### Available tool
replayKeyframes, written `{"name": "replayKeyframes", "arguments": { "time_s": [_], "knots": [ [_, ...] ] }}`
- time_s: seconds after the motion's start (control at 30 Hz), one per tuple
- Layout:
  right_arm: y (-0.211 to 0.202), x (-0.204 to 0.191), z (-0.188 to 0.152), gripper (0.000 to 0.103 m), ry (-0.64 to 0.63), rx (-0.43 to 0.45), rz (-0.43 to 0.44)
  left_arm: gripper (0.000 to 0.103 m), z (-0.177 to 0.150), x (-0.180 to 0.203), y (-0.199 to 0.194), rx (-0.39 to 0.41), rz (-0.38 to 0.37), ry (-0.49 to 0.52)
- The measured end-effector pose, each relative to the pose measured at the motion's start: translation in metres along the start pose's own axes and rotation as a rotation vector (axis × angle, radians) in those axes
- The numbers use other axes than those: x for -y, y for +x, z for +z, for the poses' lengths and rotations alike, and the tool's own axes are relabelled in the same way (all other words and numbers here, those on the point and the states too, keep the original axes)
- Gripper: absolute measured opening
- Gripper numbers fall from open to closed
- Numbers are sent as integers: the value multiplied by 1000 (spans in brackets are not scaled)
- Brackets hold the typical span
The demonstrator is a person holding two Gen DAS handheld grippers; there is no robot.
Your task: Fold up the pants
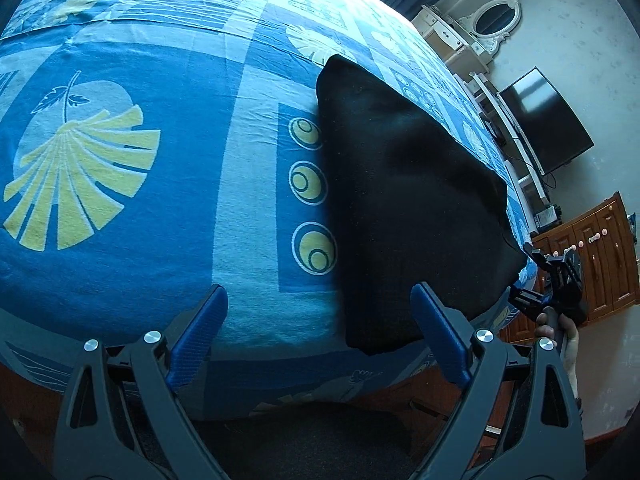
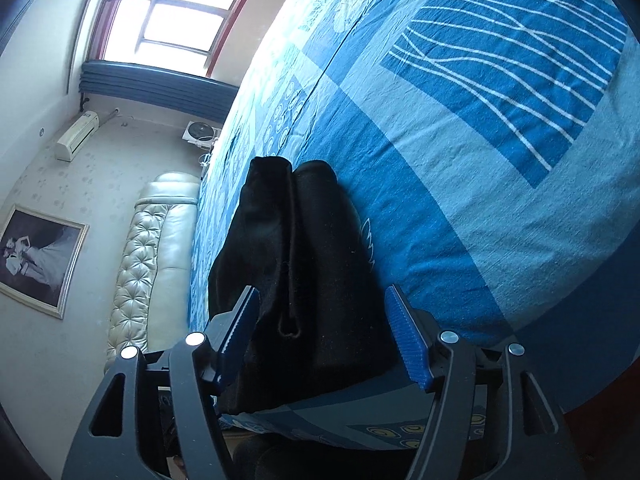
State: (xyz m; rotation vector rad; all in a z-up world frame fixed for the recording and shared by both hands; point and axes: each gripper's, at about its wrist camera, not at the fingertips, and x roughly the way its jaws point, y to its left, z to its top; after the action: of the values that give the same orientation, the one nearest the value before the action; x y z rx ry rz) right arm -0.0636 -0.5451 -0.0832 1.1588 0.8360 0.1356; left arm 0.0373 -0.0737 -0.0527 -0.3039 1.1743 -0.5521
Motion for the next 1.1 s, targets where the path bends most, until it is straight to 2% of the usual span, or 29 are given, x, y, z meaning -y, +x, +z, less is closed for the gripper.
{"name": "replayKeyframes", "arguments": {
  "time_s": [0.03,0.1,0.37,0.47,0.53,0.57,0.6,0.67,0.7,0.8,0.9,1.1],
  "knots": [
    [3,0,-1,72,-5,-7,8,93,3,2,5,-9,-13,-8],
    [11,0,-3,74,-12,-34,21,93,7,3,15,-25,-45,-28],
    [28,-11,-8,77,-90,-53,15,93,18,8,35,-38,-124,-62],
    [30,-13,-10,70,-132,-56,-34,92,21,14,43,-46,-161,-60],
    [31,-13,-11,58,-141,-59,-51,92,22,20,47,-49,-176,-59],
    [31,-12,-11,56,-141,-57,-52,90,22,22,50,-55,-192,-57],
    [32,-10,-12,53,-138,-53,-53,77,22,25,53,-62,-205,-56],
    [32,-9,-13,50,-132,-48,-49,62,23,30,61,-85,-185,-54],
    [32,-9,-13,49,-129,-50,-46,52,24,32,62,-84,-177,-49],
    [33,-14,-14,46,-139,-52,-40,36,26,36,56,-65,-158,-26],
    [36,-20,-17,43,-148,-55,-27,30,28,35,45,-39,-152,-22],
    [56,-35,-27,42,-184,-104,-6,30,32,10,23,-15,-136,-36]
  ]
}}
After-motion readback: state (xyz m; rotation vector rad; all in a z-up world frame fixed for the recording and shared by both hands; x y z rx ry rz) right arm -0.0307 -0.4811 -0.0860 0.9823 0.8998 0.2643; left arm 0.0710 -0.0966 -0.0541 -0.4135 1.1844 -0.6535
